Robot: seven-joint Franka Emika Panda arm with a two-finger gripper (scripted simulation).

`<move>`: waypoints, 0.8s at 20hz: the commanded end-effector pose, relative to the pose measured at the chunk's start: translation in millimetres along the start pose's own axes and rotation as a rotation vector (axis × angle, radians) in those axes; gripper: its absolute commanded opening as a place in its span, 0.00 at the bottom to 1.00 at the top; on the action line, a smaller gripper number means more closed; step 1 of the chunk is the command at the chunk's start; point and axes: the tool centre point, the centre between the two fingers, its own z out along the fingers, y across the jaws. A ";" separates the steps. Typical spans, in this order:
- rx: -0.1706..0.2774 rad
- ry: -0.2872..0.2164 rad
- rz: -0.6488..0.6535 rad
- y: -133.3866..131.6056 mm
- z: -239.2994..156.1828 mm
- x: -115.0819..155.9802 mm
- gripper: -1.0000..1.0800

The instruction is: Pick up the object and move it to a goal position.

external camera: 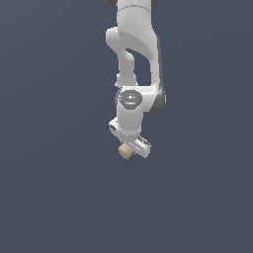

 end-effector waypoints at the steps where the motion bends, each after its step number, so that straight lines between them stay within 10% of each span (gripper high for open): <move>1: 0.001 0.001 0.000 9.0 -16.2 -0.2 0.00; 16: 0.002 -0.001 0.001 87.8 -153.8 -3.5 0.00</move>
